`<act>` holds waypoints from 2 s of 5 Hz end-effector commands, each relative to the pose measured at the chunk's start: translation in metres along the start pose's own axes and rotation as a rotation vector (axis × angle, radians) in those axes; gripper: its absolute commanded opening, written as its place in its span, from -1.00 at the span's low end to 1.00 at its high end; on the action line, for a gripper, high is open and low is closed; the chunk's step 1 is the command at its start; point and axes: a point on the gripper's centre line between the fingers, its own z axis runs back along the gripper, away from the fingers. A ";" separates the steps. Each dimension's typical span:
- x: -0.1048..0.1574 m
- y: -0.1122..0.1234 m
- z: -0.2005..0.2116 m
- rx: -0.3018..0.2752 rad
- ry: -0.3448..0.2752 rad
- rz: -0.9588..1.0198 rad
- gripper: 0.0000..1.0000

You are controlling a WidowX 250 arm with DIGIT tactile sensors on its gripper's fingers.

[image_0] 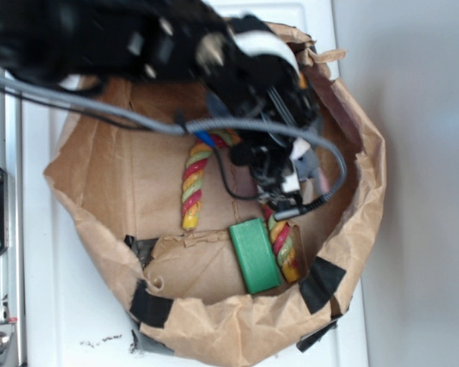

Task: Grab the gray animal.

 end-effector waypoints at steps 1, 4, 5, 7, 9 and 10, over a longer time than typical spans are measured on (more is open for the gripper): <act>0.003 0.003 0.052 -0.109 -0.011 -0.085 -1.00; 0.006 0.001 0.043 -0.058 -0.016 -0.102 0.63; 0.016 0.003 0.028 0.000 -0.014 -0.040 1.00; 0.017 0.006 0.003 0.069 -0.048 -0.047 1.00; 0.016 0.009 -0.019 0.117 -0.068 -0.069 1.00; 0.012 0.013 -0.029 0.148 -0.084 -0.095 1.00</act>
